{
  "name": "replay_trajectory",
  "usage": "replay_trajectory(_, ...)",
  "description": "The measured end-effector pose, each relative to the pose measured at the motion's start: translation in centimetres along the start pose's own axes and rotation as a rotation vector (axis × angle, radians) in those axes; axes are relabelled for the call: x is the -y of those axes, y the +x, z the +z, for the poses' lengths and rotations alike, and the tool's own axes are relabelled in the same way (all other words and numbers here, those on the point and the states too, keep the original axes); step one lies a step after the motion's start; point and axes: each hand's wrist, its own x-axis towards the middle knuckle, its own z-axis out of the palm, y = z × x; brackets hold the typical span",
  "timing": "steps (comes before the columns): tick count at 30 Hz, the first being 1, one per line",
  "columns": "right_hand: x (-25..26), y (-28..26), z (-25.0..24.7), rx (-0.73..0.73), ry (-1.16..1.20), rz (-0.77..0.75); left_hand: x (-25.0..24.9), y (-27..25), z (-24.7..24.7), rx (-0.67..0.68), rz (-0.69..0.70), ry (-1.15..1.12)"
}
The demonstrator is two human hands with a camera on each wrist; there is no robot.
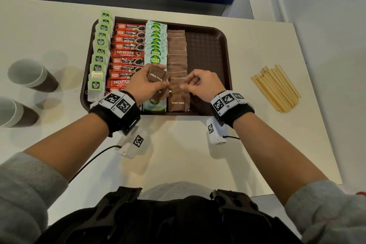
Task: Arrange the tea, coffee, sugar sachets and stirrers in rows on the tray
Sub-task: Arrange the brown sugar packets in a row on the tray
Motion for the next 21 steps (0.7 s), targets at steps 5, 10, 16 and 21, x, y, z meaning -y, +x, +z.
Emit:
replay_trajectory(5, 2.1, 1.6, -0.3, 0.026, 0.072, -0.057, -0.6, 0.7, 0.4, 0.042, 0.049, 0.065)
replay_trajectory(10, 3.5, 2.9, -0.9, 0.049, 0.106, -0.143, -1.2, 1.8, 0.9, 0.059, 0.060, 0.181)
replay_trajectory(16, 3.6, 5.6, -1.2, 0.034, 0.143, -0.139, -2.0, 3.7, 1.0, -0.003, 0.094, 0.234)
replay_trajectory(21, 2.7, 8.2, -2.1, -0.007, 0.206, -0.103, -2.7, 5.9, 0.8, -0.037, 0.087, 0.131)
